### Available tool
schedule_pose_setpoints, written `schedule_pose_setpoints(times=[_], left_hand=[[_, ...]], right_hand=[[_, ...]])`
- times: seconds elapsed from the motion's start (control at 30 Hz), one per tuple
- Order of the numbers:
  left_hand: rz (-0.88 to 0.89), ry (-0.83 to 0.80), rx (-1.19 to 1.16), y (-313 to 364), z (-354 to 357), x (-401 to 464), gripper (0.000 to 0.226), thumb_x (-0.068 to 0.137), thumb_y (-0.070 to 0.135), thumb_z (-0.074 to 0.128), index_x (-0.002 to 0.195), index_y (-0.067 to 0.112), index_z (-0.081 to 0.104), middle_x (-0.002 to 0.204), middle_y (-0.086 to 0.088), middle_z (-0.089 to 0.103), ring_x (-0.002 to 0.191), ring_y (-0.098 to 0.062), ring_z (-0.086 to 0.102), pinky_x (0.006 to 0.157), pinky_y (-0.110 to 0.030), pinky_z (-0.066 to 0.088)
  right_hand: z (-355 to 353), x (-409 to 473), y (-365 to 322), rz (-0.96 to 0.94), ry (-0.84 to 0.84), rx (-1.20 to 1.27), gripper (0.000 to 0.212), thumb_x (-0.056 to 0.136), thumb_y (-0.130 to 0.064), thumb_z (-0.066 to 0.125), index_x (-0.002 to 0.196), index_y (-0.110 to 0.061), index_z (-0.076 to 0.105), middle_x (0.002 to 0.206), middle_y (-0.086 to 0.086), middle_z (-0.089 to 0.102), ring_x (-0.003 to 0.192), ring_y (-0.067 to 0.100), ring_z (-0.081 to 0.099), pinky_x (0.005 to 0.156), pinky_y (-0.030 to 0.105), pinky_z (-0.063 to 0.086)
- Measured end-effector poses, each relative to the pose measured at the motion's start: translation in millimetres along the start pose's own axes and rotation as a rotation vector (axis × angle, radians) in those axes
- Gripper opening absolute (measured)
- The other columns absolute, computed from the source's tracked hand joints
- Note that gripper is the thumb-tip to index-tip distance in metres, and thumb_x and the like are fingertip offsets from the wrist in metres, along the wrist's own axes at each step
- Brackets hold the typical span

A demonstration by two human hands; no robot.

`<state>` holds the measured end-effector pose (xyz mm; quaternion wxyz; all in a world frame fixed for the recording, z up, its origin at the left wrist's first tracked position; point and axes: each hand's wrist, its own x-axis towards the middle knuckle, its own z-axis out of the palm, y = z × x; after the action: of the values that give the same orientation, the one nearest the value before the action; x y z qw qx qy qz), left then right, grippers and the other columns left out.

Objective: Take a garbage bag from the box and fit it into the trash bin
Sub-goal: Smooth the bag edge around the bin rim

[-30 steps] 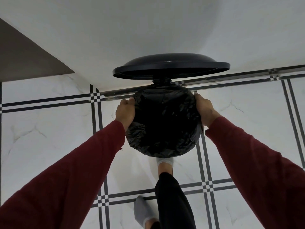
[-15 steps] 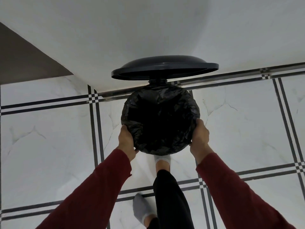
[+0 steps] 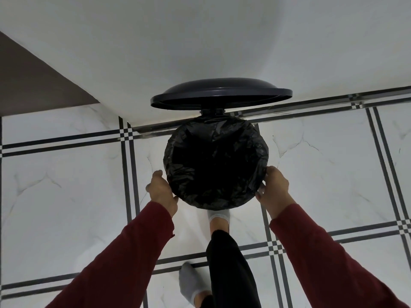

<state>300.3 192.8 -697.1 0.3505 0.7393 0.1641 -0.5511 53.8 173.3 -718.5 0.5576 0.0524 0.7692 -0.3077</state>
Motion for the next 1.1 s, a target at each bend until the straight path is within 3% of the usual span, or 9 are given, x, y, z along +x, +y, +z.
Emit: schedule_pose_setpoints(times=[0.13, 0.23, 0.27, 0.33, 0.43, 0.6, 0.67, 0.87, 1.1], left_hand=[[-0.018, -0.109, -0.020, 5, 9, -9, 0.046, 0.108, 0.046, 0.033, 0.118, 0.011, 0.061, 0.108, -0.008, 0.067, 0.091, -0.024, 0.064, 0.102, -0.044, 0.049], [-0.039, -0.143, -0.039, 5, 12, -13, 0.045, 0.110, 0.045, 0.029, 0.109, 0.012, 0.059, 0.097, -0.007, 0.063, 0.088, -0.025, 0.061, 0.104, -0.043, 0.047], [-0.025, -0.128, -0.011, 9, 11, -17, 0.045, 0.110, 0.046, 0.030, 0.107, 0.011, 0.060, 0.097, -0.008, 0.063, 0.089, -0.025, 0.061, 0.100, -0.042, 0.049], [0.071, -0.018, 0.164, 12, 10, -16, 0.044, 0.106, 0.045, 0.037, 0.112, 0.009, 0.061, 0.113, -0.013, 0.064, 0.103, -0.030, 0.061, 0.095, -0.043, 0.050], [0.481, 0.276, 0.502, 15, 11, -26, 0.045, 0.101, 0.039, 0.048, 0.134, 0.009, 0.053, 0.142, -0.016, 0.042, 0.135, -0.036, 0.038, 0.111, -0.052, 0.038], [1.604, 0.032, 0.591, 52, 13, -104, 0.044, 0.102, 0.033, 0.049, 0.138, 0.008, 0.053, 0.142, -0.013, 0.041, 0.137, -0.026, 0.036, 0.115, -0.042, 0.035], [1.821, -0.072, 0.774, 72, 23, -135, 0.047, 0.103, 0.032, 0.047, 0.144, 0.009, 0.053, 0.151, -0.016, 0.040, 0.144, -0.029, 0.034, 0.116, -0.048, 0.034], [1.865, -0.158, 1.406, 99, 47, -139, 0.052, 0.110, 0.046, 0.027, 0.158, 0.027, 0.037, 0.165, 0.003, 0.036, 0.156, -0.027, 0.024, 0.116, -0.050, 0.032], [1.904, -0.193, 1.416, 76, 32, -118, 0.047, 0.110, 0.037, 0.036, 0.152, 0.019, 0.049, 0.155, 0.002, 0.053, 0.145, -0.027, 0.044, 0.113, -0.047, 0.037]], right_hand=[[10, -9, -1, -0.016, 0.030, 0.106, 0.016, 0.093, -0.029, 0.054, 0.089, -0.019, 0.066, 0.076, -0.003, 0.065, 0.063, 0.017, 0.062, 0.047, 0.021, 0.048], [13, 1, -1, 0.055, -0.023, 0.228, 0.043, 0.090, -0.040, 0.052, 0.121, -0.015, 0.070, 0.108, 0.004, 0.076, 0.096, 0.025, 0.073, 0.080, 0.034, 0.060], [13, 4, -2, 0.076, -0.032, 0.229, 0.046, 0.091, -0.041, 0.050, 0.123, -0.013, 0.068, 0.114, 0.006, 0.076, 0.101, 0.026, 0.072, 0.089, 0.037, 0.057], [7, -1, -8, 0.074, -0.027, 0.144, 0.039, 0.094, -0.040, 0.047, 0.107, -0.010, 0.068, 0.105, 0.004, 0.073, 0.092, 0.020, 0.068, 0.084, 0.032, 0.051], [-1, -28, -22, -0.225, 0.201, -0.313, 0.036, 0.085, -0.042, 0.046, 0.094, -0.015, 0.066, 0.106, 0.004, 0.068, 0.101, 0.025, 0.063, 0.088, 0.041, 0.050], [2, -126, -55, -1.149, 0.132, -0.379, 0.033, 0.104, -0.029, 0.050, 0.134, -0.020, 0.057, 0.143, -0.005, 0.051, 0.135, 0.012, 0.047, 0.111, 0.029, 0.039], [13, -160, -74, -1.439, 0.057, -0.476, 0.037, 0.107, -0.023, 0.048, 0.142, -0.013, 0.053, 0.154, 0.002, 0.044, 0.145, 0.016, 0.040, 0.116, 0.025, 0.033], [45, -157, -98, -1.657, 0.081, -1.047, 0.046, 0.109, -0.036, 0.035, 0.147, -0.015, 0.052, 0.157, 0.004, 0.046, 0.149, 0.025, 0.036, 0.118, 0.048, 0.031], [26, -145, -69, -1.616, 0.072, -1.163, 0.048, 0.108, -0.037, 0.033, 0.148, -0.017, 0.052, 0.155, -0.001, 0.050, 0.150, 0.018, 0.034, 0.123, 0.049, 0.023]])
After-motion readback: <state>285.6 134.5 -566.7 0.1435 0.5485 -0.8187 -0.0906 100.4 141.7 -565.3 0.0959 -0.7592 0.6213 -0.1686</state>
